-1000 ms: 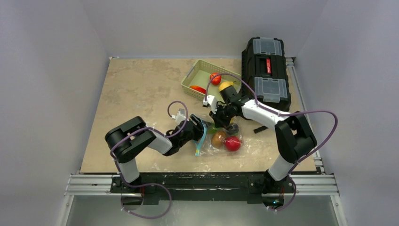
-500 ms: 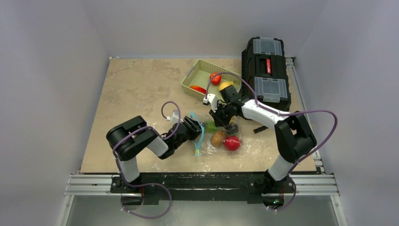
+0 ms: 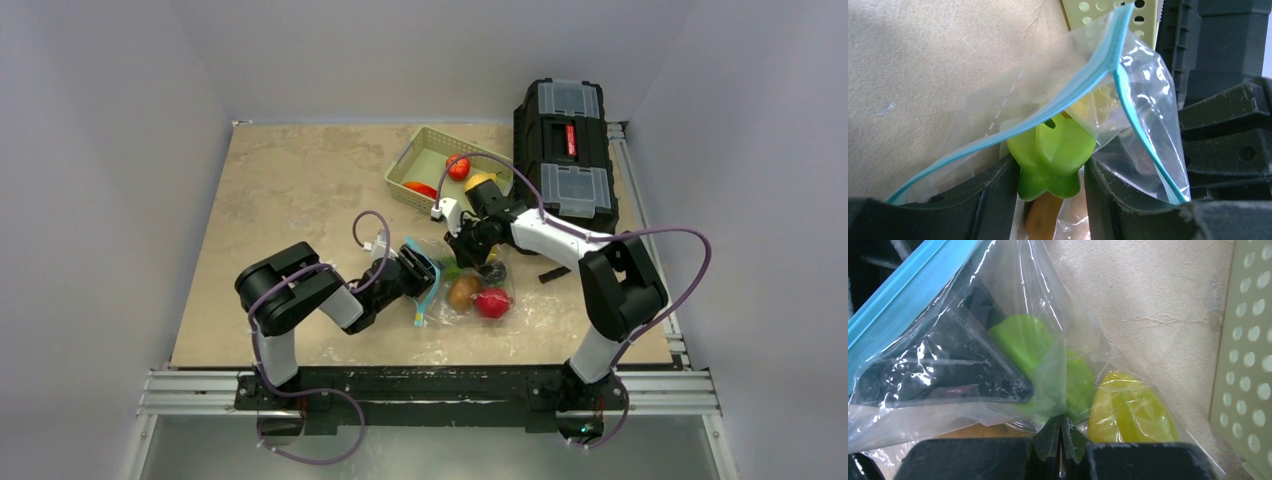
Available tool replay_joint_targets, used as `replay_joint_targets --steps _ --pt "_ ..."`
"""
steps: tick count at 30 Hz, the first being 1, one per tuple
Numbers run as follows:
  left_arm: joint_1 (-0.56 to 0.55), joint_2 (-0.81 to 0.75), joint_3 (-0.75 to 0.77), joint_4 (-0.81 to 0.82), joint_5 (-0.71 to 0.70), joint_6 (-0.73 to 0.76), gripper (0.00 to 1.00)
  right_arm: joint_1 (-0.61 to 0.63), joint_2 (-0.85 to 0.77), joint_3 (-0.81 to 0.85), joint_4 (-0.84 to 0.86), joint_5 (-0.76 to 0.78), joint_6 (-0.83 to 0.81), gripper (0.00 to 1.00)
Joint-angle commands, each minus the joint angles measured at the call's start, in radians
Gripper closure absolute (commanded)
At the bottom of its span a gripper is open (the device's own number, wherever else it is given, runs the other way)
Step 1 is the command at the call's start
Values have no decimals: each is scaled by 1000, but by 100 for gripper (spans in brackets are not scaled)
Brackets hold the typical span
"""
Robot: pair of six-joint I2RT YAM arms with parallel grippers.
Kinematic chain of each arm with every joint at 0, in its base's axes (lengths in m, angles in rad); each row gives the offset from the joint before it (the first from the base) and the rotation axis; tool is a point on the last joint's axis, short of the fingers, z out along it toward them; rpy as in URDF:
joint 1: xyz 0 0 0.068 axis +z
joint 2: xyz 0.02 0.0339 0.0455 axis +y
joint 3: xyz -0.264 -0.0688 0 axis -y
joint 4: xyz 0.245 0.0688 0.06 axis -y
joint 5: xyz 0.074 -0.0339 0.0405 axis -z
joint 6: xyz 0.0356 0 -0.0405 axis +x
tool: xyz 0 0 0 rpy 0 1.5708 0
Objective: Open the zip-top bag and remove the fake food
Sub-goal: Pick up the fake fruit from the zipper food storage bag.
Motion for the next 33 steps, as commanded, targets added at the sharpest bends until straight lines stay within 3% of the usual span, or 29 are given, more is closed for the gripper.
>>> replay_joint_targets --steps 1,4,8,20,25,33 --pt "7 -3 27 115 22 33 58 7 21 19 -11 12 9 100" --pt "7 -13 23 107 17 47 70 6 18 21 -13 0 6 100" --pt "17 -33 -2 156 29 91 100 6 7 20 -9 -14 8 100" --pt "40 -322 -118 -59 73 252 100 4 -61 -7 29 70 0 100" --pt "41 -455 -192 -136 28 280 100 2 -77 -12 37 82 -1 100" --pt "41 -693 -223 -400 1 350 100 0 -88 -17 38 76 -6 100"
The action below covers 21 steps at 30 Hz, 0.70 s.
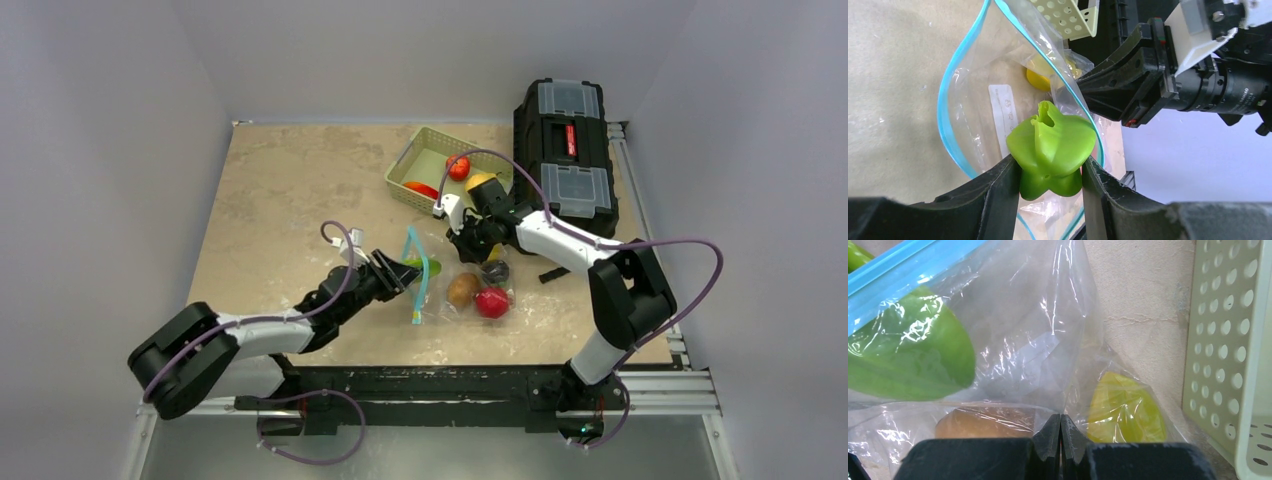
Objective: Open the zip-top bag and remove the fake food
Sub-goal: Pick up the fake fruit from the zipper food storage bag.
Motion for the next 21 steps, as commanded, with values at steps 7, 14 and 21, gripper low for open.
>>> replay_joint_targets --steps 7,14,21 --pt "4 -423 45 -561 -164 224 100 -2 -32 -4 23 5 -9 100" --pt "47 -547 133 -756 -207 340 100 -2 -44 -5 19 -19 -16 100" --pt "168 -451 277 -760 -63 415 100 -1 -65 -8 11 -53 -36 100"
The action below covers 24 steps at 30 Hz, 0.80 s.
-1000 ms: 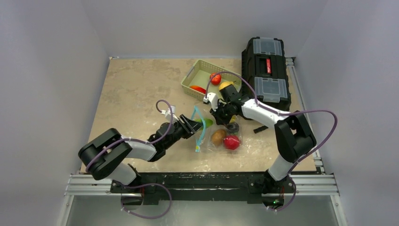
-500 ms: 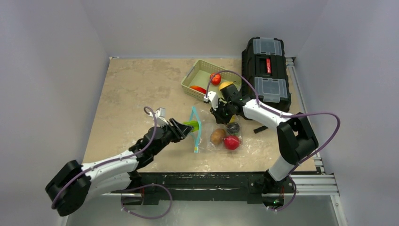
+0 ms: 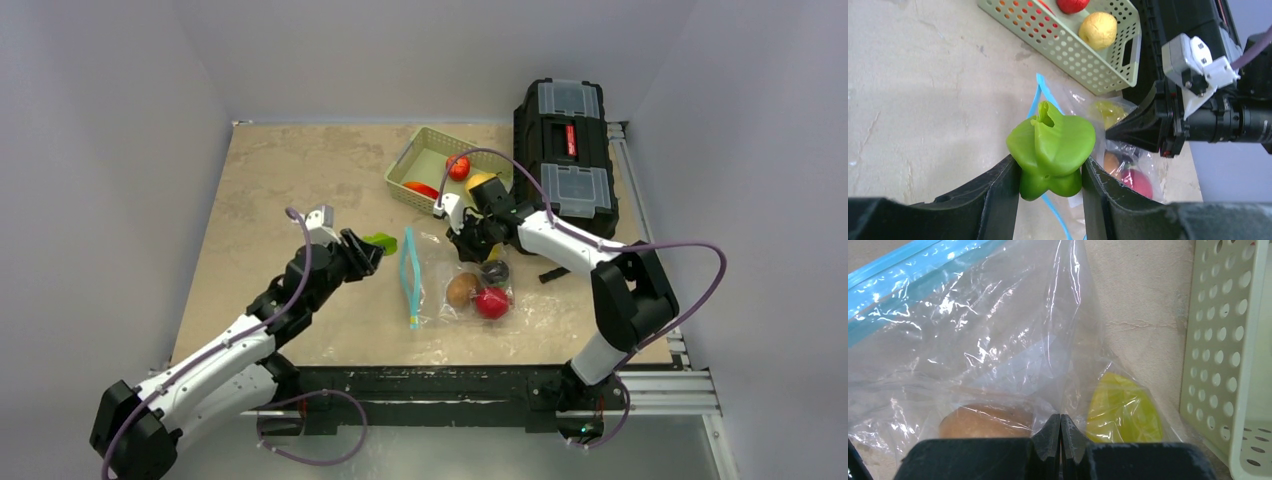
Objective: Open the zip-top bag and remove the fake food
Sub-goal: Pick up the fake fruit from the zipper food storage bag, then place the fake fruit in the bin.
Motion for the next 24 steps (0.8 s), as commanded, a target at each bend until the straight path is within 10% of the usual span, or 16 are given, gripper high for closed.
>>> replay_joint_targets --steps 1,24 --pt "76 75 123 12 104 85 100 -1 -60 -8 10 -39 -23 100" --pt "214 763 777 -145 162 -37 100 -1 -88 -8 -4 -65 -43 100"
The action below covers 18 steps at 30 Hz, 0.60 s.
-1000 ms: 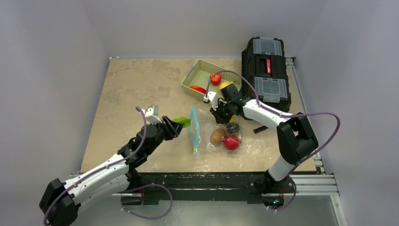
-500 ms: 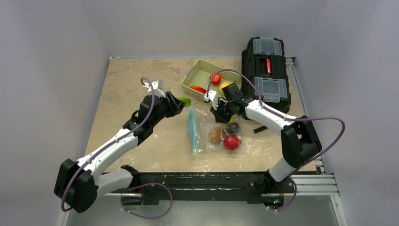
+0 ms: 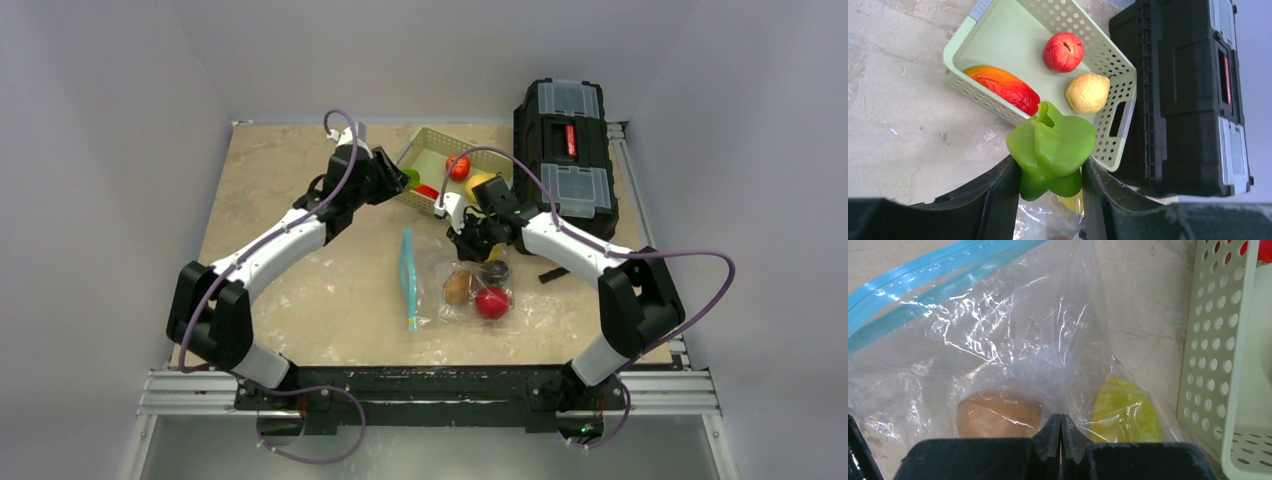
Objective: Open the zip-top bag and remove the fake food
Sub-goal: Place the fake fruit in the bin.
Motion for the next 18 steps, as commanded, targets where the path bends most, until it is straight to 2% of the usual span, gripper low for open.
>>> replay_joint_targets --steps 1,8,17,18 --pt "12 91 142 -95 -38 -66 100 -1 -43 -2 0 -28 -13 100" --pt "16 257 351 -250 -41 -124 100 -1 -48 -2 1 -25 -13 100" --pt "23 374 497 -300 -40 -124 100 -1 -48 -4 1 -23 -14 100" --pt "26 389 511 -305 -28 -128 94 -1 -48 -4 2 -22 -14 100"
